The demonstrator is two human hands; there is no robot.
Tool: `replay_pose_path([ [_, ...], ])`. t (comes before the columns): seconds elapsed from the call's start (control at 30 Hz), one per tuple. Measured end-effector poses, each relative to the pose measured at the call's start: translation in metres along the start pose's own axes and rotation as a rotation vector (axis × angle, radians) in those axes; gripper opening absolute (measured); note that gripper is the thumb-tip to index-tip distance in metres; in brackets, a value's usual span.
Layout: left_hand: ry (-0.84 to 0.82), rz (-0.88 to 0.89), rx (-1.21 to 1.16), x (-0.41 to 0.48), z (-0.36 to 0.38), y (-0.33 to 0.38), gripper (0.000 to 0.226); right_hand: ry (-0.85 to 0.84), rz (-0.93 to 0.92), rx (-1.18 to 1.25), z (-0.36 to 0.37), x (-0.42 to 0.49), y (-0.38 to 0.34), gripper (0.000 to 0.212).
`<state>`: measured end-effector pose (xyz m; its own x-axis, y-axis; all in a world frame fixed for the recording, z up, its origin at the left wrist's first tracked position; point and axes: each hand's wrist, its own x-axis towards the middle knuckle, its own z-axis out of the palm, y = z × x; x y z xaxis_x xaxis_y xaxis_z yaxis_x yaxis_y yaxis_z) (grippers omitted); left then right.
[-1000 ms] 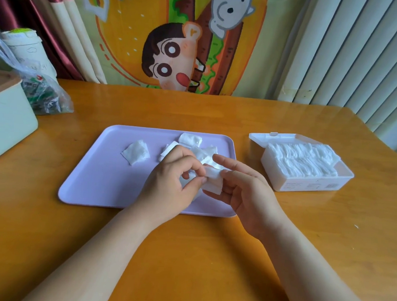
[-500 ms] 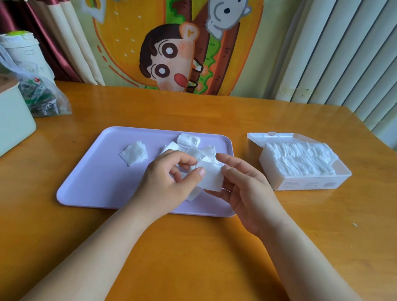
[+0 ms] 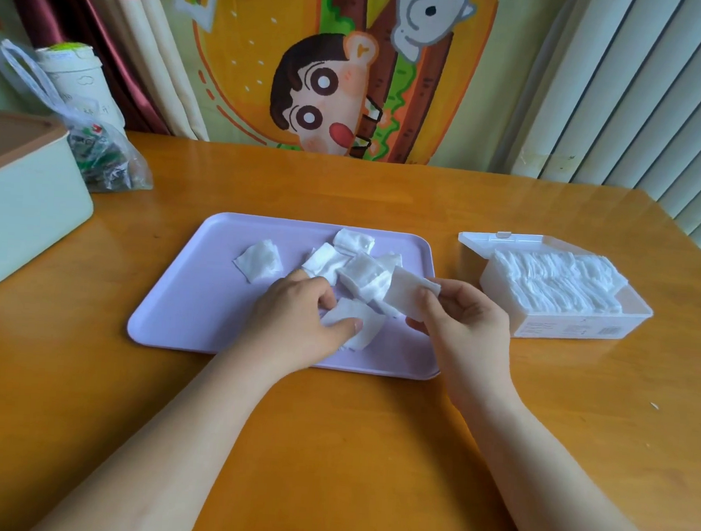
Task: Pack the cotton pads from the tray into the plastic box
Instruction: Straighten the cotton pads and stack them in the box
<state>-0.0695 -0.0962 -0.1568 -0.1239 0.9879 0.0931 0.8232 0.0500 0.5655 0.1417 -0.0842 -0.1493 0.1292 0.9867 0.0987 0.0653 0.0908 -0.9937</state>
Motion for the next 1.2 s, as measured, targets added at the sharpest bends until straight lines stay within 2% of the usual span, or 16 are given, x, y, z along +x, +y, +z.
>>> replay_pose_path([
  [0.1, -0.018, -0.013, -0.092, 0.001, 0.002, 0.003, 0.03, -0.006, 0.039, 0.054, -0.001, 0.001, 0.003, 0.009],
  [0.23, -0.049, -0.068, -0.341, 0.002, 0.0, 0.001, 0.026, -0.018, 0.074, 0.093, -0.003, 0.002, 0.003, 0.008],
  [0.37, -0.015, -0.08, -0.556, 0.004, -0.005, 0.002, 0.034, -0.047, 0.067, 0.098, -0.004, 0.002, 0.003, 0.008],
  [0.53, 0.035, -0.072, -0.738, 0.005, -0.013, 0.004, 0.031, -0.128, 0.075, 0.125, -0.007, 0.003, -0.001, 0.006],
  [0.67, 0.021, -0.101, -0.797, 0.006, -0.014, 0.004, 0.019, -0.316, 0.076, 0.185, -0.011, 0.003, -0.007, 0.008],
  [0.87, -0.049, -0.084, -0.849, 0.003, -0.014, 0.01, 0.018, -0.532, 0.007, 0.128, -0.009, -0.002, -0.007, 0.005],
  [0.97, -0.068, -0.08, -0.792, 0.001, -0.013, 0.011, 0.025, -0.558, 0.011, 0.087, -0.007, -0.003, -0.006, 0.005],
  [1.1, -0.107, -0.088, -0.842, 0.0, -0.011, 0.014, 0.049, -0.528, 0.014, 0.104, -0.005, -0.003, -0.004, 0.006],
  [1.2, -0.151, -0.05, -0.814, -0.003, -0.008, 0.018, 0.052, -0.501, 0.025, 0.151, -0.003, -0.004, -0.005, 0.006],
])
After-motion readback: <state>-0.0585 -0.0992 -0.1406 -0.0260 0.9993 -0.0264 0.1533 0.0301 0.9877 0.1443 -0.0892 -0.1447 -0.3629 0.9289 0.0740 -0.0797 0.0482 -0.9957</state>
